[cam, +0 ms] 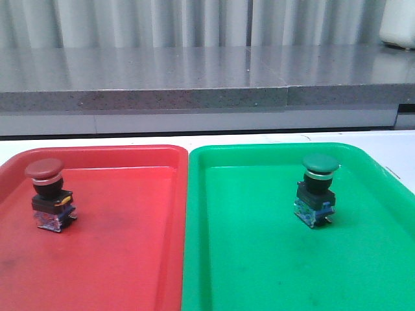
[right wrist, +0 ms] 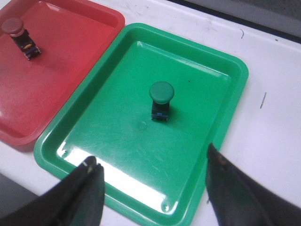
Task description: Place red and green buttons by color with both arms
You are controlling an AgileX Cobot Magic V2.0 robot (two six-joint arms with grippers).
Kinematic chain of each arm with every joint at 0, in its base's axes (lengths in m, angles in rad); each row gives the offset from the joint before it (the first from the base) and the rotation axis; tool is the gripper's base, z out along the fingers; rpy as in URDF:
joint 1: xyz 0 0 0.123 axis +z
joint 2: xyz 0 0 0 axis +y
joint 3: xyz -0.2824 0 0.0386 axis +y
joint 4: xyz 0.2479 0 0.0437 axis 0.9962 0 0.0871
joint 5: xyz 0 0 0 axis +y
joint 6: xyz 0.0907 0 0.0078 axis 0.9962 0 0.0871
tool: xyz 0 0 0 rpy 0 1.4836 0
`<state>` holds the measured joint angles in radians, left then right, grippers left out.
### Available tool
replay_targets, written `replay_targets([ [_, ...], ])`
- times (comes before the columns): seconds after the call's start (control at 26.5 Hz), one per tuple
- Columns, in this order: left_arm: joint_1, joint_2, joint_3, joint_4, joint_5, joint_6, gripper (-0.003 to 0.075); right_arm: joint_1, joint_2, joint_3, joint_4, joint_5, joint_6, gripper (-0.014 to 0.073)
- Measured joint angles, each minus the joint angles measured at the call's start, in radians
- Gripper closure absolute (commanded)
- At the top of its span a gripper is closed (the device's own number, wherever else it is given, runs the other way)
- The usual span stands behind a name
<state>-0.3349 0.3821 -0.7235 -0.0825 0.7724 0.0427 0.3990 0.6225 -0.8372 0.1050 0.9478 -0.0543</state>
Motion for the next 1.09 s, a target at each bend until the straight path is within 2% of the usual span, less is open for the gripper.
replay_targets([
  [0.34,0.0,0.0,0.0,0.0,0.0,0.0,0.0311,0.0,-0.075,0.027,-0.023,0.013,0.01,0.0113],
  [0.42,0.0,0.0,0.0,0.0,0.0,0.0,0.0311,0.0,-0.075,0.027,-0.023,0.013,0.01,0.0171],
  [0.53,0.0,0.0,0.0,0.0,0.0,0.0,0.0318,0.0,-0.075,0.027,-0.023,0.013,0.01,0.032],
  [0.6,0.0,0.0,0.0,0.0,0.0,0.0,0.0368,0.0,-0.075,0.027,-0.023,0.013,0.01,0.0425],
  [0.72,0.0,0.0,0.0,0.0,0.0,0.0,0.0511,0.0,-0.075,0.027,-0.025,0.013,0.012,0.0577],
  [0.83,0.0,0.0,0.0,0.0,0.0,0.0,0.0642,0.0,-0.075,0.027,-0.025,0.011,0.012,0.0686],
  [0.94,0.0,0.0,0.0,0.0,0.001,0.0,0.0741,0.0,-0.075,0.027,-0.025,0.011,0.012,0.07],
  [1.09,0.0,0.0,0.0,0.0,0.002,0.0,0.074,0.0,-0.075,0.027,-0.025,0.011,0.012,0.0701],
])
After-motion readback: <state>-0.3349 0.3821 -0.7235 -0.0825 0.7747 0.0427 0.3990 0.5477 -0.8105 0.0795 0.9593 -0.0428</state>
